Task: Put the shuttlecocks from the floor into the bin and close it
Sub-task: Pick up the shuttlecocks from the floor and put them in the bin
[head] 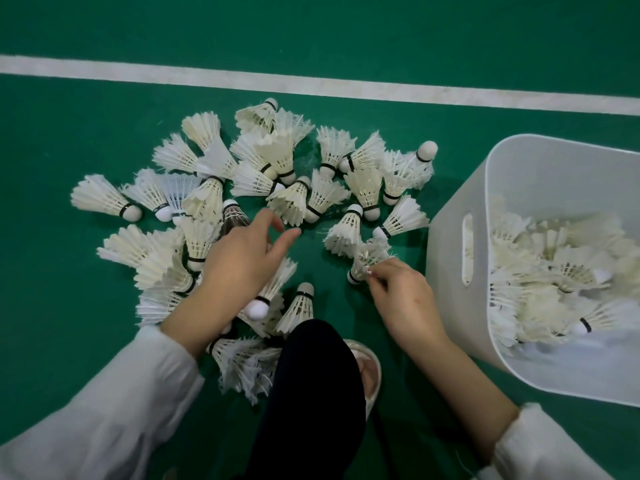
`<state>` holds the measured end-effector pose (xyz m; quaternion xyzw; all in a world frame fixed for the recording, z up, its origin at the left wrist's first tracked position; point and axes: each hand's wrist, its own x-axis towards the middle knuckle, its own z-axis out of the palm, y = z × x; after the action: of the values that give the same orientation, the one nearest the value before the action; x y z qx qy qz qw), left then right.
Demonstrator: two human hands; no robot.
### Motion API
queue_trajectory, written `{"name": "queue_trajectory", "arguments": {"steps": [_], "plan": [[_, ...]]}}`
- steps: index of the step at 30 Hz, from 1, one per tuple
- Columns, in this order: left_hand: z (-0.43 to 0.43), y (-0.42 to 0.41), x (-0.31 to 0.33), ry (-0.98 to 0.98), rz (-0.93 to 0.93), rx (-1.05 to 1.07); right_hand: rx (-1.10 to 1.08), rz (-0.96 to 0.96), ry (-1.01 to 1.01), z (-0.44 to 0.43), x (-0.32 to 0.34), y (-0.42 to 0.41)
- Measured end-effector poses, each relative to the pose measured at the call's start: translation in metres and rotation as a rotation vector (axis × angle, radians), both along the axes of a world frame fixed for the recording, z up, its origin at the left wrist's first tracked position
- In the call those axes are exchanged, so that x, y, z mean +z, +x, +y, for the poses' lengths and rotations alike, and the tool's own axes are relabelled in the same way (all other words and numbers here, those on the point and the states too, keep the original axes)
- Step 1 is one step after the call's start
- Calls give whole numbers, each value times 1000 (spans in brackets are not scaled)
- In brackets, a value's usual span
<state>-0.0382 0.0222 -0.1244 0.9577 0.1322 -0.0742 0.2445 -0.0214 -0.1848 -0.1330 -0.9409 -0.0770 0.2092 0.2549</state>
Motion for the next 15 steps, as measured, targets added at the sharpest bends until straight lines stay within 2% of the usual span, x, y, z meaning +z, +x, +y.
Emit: {"name": "queue_trajectory", "arguments": {"steps": [3,7,9,12,15], "plan": [[-2,20,-14,-83,74,99,-10,4,17,2,1,0],[-8,39,-39,-474,133,351,-1,9,26,4,1,0],[-10,46,-45,-591,111,455,5,11,25,3,0,1],[-10,48,-46,-593,21,492,10,11,28,2,-1,1],[-11,40,-36,-438,-33,366,16,5,28,2,-1,2]]}}
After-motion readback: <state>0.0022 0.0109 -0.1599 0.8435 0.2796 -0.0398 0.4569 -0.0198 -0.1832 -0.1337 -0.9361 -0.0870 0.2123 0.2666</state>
